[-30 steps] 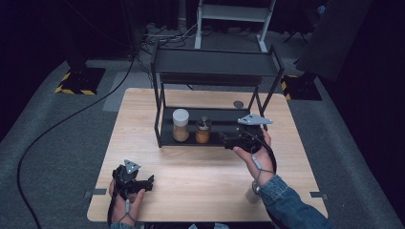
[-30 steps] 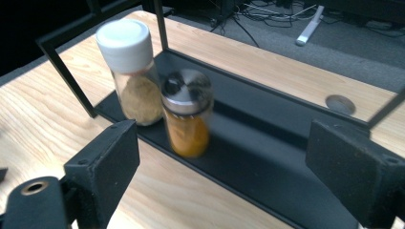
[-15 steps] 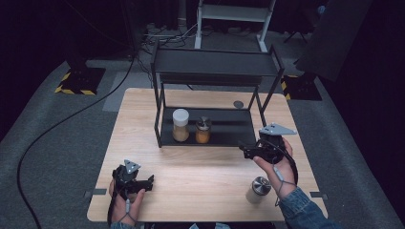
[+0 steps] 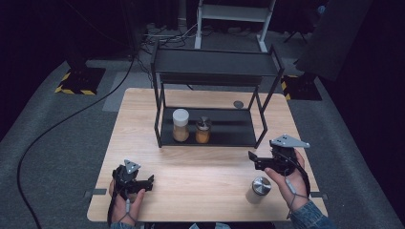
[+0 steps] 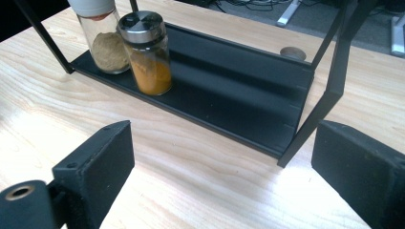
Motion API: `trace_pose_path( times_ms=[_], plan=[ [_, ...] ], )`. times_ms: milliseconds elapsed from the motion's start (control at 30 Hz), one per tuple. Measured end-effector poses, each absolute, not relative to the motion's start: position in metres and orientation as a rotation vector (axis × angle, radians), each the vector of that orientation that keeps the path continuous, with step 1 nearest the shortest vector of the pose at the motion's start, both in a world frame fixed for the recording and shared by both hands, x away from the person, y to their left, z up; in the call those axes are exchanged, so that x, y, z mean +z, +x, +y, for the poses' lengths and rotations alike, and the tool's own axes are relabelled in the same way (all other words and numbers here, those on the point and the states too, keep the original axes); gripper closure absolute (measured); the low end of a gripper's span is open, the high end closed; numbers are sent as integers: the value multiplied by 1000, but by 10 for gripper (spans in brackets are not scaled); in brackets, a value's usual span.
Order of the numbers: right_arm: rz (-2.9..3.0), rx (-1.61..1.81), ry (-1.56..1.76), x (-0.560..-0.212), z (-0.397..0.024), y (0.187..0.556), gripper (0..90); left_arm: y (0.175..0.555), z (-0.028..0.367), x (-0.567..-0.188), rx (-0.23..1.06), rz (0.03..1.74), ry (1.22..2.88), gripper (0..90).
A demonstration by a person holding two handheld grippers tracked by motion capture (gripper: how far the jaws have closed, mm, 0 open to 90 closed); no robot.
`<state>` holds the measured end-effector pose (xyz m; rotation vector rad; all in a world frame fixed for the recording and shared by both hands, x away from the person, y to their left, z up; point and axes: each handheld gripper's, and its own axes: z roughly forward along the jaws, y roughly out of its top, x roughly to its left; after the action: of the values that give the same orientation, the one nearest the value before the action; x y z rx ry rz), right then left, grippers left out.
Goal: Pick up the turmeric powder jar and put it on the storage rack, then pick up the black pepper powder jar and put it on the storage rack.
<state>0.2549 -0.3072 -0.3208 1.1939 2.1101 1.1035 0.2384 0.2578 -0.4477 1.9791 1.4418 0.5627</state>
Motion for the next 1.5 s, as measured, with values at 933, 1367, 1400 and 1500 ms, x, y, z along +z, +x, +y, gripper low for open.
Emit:
trace_pose_path(
  times_ms=[933,1367,1400,1500],
  plan=[
    [2153,1085,1173,-370,-312,201,73,238,258,-448,563,1442,1979,26],
    [2150,1036,1166,-410,-312,182,86,238,258,-448,563,1442,1979,26],
    [2146,1038,1171,-413,-313,181,87,238,258,-448,563,1442,1979,26],
    [2138,1044,1182,-422,-315,179,92,238,258,-448,563,1442,1980,26]
  ],
)
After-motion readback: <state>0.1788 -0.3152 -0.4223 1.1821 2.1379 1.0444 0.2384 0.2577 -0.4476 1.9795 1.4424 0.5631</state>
